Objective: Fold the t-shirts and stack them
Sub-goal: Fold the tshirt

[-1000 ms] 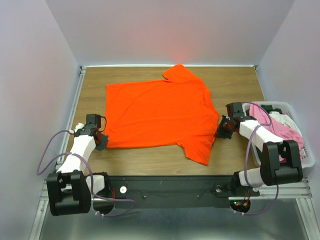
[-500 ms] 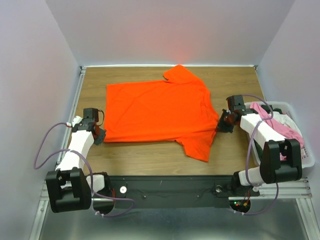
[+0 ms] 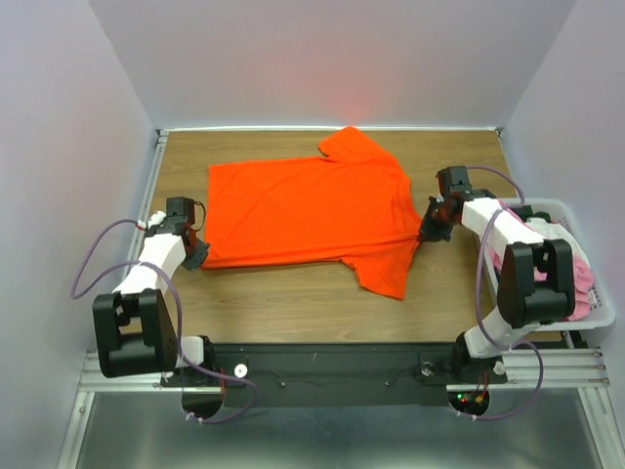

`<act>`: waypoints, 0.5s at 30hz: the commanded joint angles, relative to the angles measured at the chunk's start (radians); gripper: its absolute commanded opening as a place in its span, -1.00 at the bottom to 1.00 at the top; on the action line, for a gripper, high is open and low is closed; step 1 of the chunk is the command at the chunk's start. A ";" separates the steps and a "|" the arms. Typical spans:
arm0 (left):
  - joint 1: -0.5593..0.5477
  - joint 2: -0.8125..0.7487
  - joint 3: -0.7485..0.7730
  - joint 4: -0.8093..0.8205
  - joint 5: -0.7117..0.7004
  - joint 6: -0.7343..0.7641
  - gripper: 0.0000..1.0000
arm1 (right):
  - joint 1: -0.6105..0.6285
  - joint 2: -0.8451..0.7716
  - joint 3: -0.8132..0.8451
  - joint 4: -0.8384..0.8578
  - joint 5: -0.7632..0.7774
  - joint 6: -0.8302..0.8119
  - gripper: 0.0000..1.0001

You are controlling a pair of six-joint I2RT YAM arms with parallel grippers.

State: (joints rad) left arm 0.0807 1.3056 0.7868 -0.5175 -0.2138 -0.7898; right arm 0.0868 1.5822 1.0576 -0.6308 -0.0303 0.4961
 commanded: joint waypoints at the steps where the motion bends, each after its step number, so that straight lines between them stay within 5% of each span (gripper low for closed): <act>1: 0.008 0.033 0.077 0.031 -0.021 0.063 -1.00 | 0.001 0.044 0.094 0.000 0.040 -0.025 -0.97; 15: 0.010 0.184 0.126 0.076 0.014 0.116 -1.00 | 0.001 0.200 0.211 -0.001 0.056 -0.037 -0.92</act>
State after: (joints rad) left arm 0.0807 1.4719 0.9100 -0.4541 -0.1875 -0.7021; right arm 0.0868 1.7481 1.2327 -0.6300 -0.0212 0.4793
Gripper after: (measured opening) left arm 0.124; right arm 0.039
